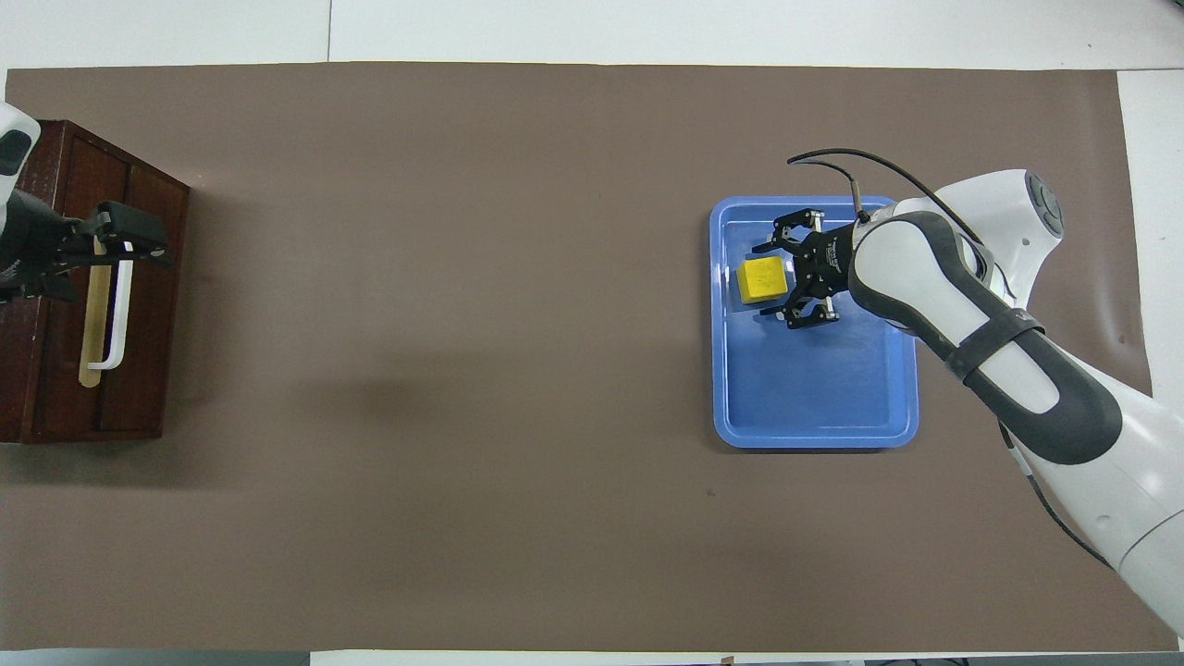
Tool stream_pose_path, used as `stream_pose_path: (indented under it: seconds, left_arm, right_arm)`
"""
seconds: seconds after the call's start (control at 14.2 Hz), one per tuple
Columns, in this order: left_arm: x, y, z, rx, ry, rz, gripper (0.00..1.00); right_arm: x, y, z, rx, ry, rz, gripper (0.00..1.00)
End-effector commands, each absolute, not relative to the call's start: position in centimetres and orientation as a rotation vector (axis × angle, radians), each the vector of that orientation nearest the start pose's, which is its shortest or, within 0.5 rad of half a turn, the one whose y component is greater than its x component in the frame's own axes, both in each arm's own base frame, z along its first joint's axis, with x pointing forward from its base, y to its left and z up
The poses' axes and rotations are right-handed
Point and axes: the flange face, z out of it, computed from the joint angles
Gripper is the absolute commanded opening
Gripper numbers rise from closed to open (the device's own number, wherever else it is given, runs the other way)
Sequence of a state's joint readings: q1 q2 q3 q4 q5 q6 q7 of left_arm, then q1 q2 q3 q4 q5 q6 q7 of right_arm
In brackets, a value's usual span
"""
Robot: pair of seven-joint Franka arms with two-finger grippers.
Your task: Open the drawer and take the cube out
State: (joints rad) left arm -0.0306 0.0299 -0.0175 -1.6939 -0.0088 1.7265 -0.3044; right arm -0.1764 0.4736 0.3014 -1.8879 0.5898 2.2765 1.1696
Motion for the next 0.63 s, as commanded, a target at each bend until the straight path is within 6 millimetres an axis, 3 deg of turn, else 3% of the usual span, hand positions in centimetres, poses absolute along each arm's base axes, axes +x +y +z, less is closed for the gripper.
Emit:
stream_pose_path:
  seconds: [0.0, 0.07, 0.21, 0.42, 0.56]
  left_arm:
    - [56.7, -4.2, 57.1, -3.17, -0.35, -0.014, 1.0]
    - [56.6, -5.6, 57.1, -3.175, -0.312, -0.02, 1.0]
    - [56.5, -6.4, 57.2, -3.177, -0.284, -0.023, 1.0]
    - [55.2, -6.3, 57.0, -3.176, -0.146, 0.038, 1.0]
    - [53.6, -5.3, 58.0, -3.177, 0.005, 0.086, 1.0]
  right_arm:
    - [62.6, 8.1, 27.8, -1.99, 1.799, 0.536, 1.0]
    - [63.6, 8.2, 29.5, -1.973, 1.805, 0.558, 1.0]
    - [64.6, 8.0, 31.4, -1.963, 1.808, 0.554, 1.0]
    - [65.8, 7.6, 34.5, -2.032, 1.772, 0.537, 1.0]
    - [65.6, 7.3, 37.5, -2.097, 1.744, 0.494, 1.0]
